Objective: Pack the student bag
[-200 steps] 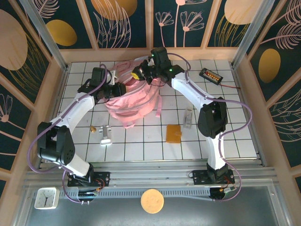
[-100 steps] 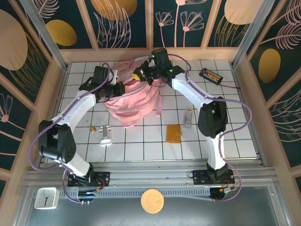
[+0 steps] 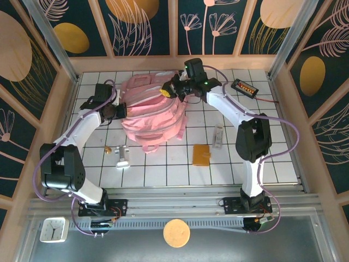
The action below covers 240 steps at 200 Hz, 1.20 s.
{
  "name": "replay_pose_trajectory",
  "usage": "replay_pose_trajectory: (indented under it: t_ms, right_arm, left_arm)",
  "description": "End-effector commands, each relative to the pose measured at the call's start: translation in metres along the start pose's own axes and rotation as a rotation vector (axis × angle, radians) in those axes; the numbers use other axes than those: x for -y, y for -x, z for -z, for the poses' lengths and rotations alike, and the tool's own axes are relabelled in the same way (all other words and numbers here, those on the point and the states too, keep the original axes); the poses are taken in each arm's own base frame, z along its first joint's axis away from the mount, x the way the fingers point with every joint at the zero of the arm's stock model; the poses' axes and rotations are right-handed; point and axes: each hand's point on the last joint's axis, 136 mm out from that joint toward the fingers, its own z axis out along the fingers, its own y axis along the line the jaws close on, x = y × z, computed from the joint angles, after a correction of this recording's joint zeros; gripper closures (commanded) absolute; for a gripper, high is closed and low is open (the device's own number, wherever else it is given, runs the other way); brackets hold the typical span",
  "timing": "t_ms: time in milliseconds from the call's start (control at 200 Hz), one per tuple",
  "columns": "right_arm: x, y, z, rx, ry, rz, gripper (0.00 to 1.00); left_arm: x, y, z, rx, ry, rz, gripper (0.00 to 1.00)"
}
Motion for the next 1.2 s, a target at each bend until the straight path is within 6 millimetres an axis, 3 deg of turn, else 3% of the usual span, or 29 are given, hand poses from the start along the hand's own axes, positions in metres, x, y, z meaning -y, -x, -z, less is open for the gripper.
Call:
replay_pose_trajectory:
  t_ms: [0, 110, 210, 275, 395, 510, 621, 791, 876, 941, 1076, 1101, 1196]
  right_arm:
    - [-0.071, -0.015, 0.060, -0.003, 0.177, 0.203, 1.00]
    - [-0.055, -0.012, 0.065, -0.028, 0.136, 0.212, 1.00]
    - [-0.038, -0.002, 0.074, -0.022, 0.110, 0.207, 1.00]
    - [-0.034, 0.003, 0.077, -0.014, 0.113, 0.198, 1.00]
    - [-0.035, 0.000, 0.069, -0.008, 0.140, 0.201, 0.78]
    - [-0.031, -0.008, 0.054, 0.001, 0.219, 0.152, 0.63]
    - [-0.022, -0.015, 0.043, 0.015, 0.234, 0.104, 0.61]
    - [-0.006, -0.026, 0.032, 0.016, 0.098, 0.136, 0.58]
    - [0.011, -0.026, 0.039, 0.051, -0.076, 0.176, 0.49]
    - [0.023, -0.030, 0.048, 0.055, -0.160, 0.156, 0.48]
    - [0.033, -0.047, 0.062, 0.062, -0.176, 0.078, 0.47]
    - [0.033, -0.059, 0.058, 0.040, -0.171, 0.070, 0.47]
    - [0.041, -0.075, 0.056, 0.018, -0.162, 0.032, 0.47]
  left_arm:
    - [-0.063, 0.009, 0.005, 0.028, 0.260, 0.091, 1.00]
    - [-0.080, 0.016, -0.006, 0.036, 0.338, 0.076, 1.00]
    - [-0.072, 0.024, -0.014, 0.059, 0.287, 0.040, 1.00]
    - [-0.052, 0.032, -0.011, 0.088, 0.175, 0.039, 1.00]
    - [-0.001, 0.040, 0.012, 0.180, -0.058, 0.041, 1.00]
    - [0.055, 0.026, 0.027, 0.197, -0.213, -0.032, 1.00]
    - [0.088, 0.010, 0.034, 0.188, -0.291, -0.075, 1.00]
    - [0.095, 0.001, 0.041, 0.194, -0.342, -0.036, 1.00]
    - [0.100, 0.000, 0.046, 0.195, -0.363, -0.047, 1.00]
    - [0.102, 0.001, 0.049, 0.197, -0.366, -0.054, 1.00]
    - [0.109, 0.000, 0.051, 0.200, -0.389, -0.055, 1.00]
    - [0.111, 0.000, 0.052, 0.202, -0.393, -0.055, 1.00]
    - [0.113, -0.001, 0.052, 0.202, -0.399, -0.060, 1.00]
